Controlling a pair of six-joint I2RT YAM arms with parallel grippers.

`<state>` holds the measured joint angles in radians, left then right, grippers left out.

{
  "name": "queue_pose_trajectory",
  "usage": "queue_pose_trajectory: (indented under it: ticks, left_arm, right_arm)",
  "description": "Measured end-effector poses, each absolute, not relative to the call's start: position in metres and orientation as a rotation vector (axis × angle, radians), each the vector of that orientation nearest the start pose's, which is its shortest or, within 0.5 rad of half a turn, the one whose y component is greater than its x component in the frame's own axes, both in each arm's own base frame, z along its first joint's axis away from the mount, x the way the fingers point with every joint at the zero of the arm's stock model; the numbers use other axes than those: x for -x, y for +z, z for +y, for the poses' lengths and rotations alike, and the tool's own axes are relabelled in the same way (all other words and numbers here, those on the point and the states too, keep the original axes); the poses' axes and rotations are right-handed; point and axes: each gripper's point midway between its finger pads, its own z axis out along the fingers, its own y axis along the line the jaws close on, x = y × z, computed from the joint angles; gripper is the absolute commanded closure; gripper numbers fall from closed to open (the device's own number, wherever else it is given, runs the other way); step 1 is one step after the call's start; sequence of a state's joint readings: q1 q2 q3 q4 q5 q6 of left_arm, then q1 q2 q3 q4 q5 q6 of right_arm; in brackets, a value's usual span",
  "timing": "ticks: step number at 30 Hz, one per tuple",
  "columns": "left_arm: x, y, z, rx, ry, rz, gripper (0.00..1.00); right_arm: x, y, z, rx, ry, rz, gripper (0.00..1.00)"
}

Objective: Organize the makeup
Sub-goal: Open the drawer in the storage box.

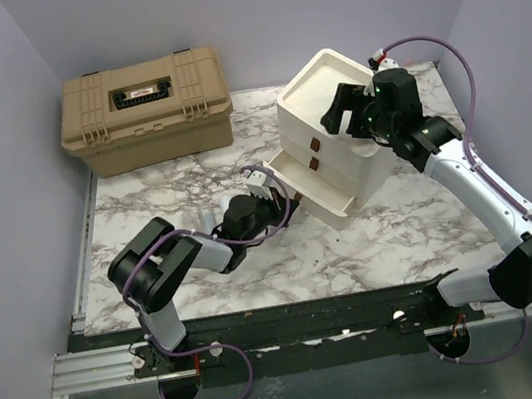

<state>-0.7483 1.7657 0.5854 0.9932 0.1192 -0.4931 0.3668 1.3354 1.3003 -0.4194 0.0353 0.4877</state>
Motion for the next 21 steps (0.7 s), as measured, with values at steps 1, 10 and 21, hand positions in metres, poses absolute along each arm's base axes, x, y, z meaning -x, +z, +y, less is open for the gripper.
queue_pose_trajectory:
  ticks: [1,10,21]
  left_arm:
    - [-0.304,0.089,-0.337,-0.331,-0.988,1.835,1.0]
    - [-0.293,0.092,-0.325,-0.342,-0.966,1.842,1.0]
    - [-0.281,0.094,-0.314,-0.355,-0.95,1.849,1.0]
  right_arm:
    - [-0.382,0.279,0.161,-0.15,0.503,2.056,0.1]
    - [-0.382,0.279,0.162,-0.161,0.511,2.052,0.1]
    - [-0.383,0.279,0.165,-0.155,0.53,2.045,0.1]
